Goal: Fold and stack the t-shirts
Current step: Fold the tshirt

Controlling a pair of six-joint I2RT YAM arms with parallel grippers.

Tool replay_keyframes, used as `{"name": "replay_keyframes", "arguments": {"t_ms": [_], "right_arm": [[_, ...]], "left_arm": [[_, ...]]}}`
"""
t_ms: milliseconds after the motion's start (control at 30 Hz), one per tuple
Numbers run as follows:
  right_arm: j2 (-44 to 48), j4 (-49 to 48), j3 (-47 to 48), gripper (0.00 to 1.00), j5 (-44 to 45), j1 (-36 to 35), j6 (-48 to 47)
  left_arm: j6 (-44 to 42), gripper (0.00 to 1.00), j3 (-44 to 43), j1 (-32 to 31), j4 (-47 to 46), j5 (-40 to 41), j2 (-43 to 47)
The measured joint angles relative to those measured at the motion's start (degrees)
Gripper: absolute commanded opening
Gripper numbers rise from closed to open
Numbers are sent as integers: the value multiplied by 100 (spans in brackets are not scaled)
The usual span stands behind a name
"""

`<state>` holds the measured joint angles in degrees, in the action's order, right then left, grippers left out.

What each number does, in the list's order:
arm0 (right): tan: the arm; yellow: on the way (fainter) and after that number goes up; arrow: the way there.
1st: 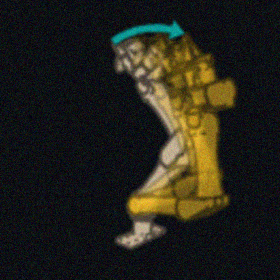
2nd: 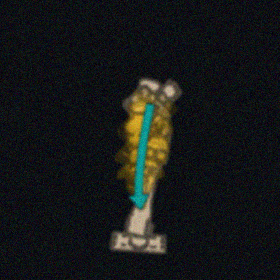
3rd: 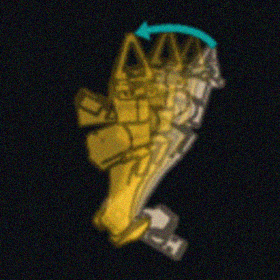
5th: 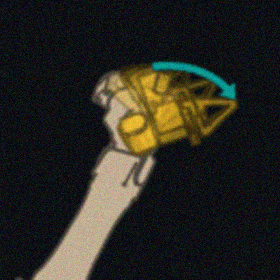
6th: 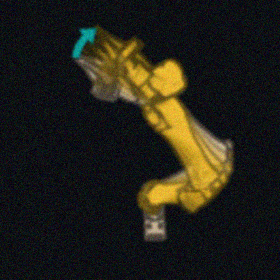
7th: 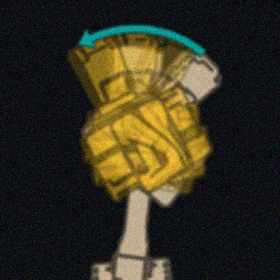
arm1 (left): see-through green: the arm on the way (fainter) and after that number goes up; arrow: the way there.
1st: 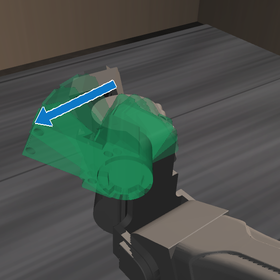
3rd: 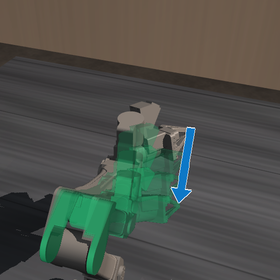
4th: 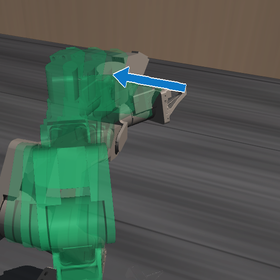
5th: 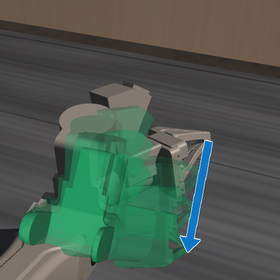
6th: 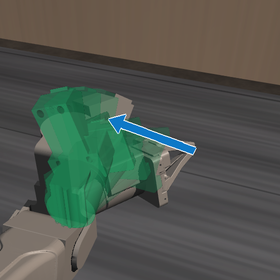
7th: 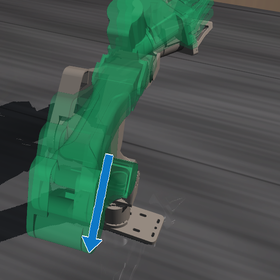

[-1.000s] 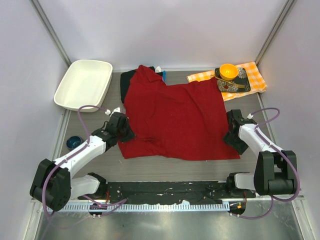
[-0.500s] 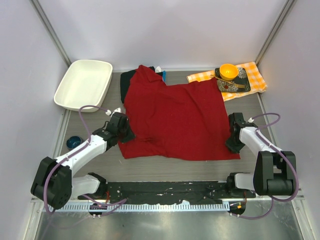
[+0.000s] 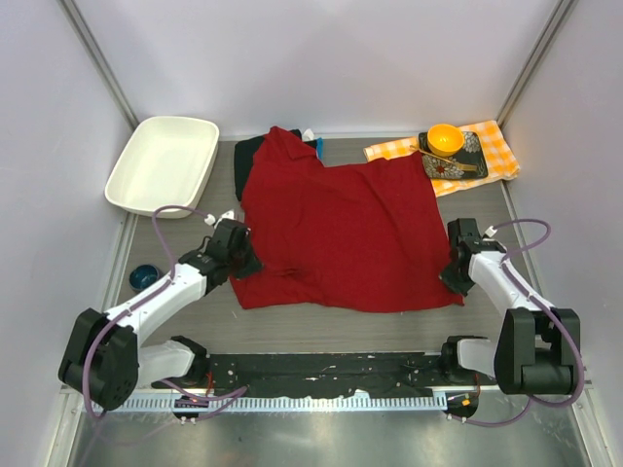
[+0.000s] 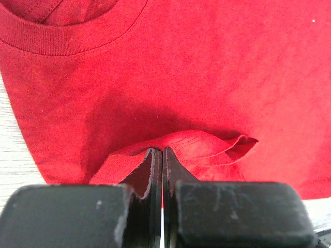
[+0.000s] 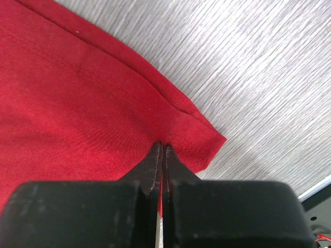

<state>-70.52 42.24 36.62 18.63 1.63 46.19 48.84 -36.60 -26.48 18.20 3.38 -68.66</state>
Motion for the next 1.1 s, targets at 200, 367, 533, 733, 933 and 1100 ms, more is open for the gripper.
{"name": "replay_keyframes", "arguments": {"t_ms": [200,367,533,733,933,1100], "right_arm": [[330,-35,0,1,-129,0,-168],[636,-127,39,1,-321,0,-358],[695,-251,365,1,-490,0,-577],[380,-496,920,1,-713,0,-702],[-179,-883,1237,1,-931,0,-693],[-710,-1058,1392,1,-1001,0,-638]], "left_arm": [[-4,0,-11,0,146,63,483],[-4,0,-103,-2,278,103,713],[-28,0,-267,-2,387,138,951],[-177,0,-721,-2,402,240,973],[-350,0,-1353,-2,254,243,592],[-564,0,-1950,-2,90,157,107]]}}
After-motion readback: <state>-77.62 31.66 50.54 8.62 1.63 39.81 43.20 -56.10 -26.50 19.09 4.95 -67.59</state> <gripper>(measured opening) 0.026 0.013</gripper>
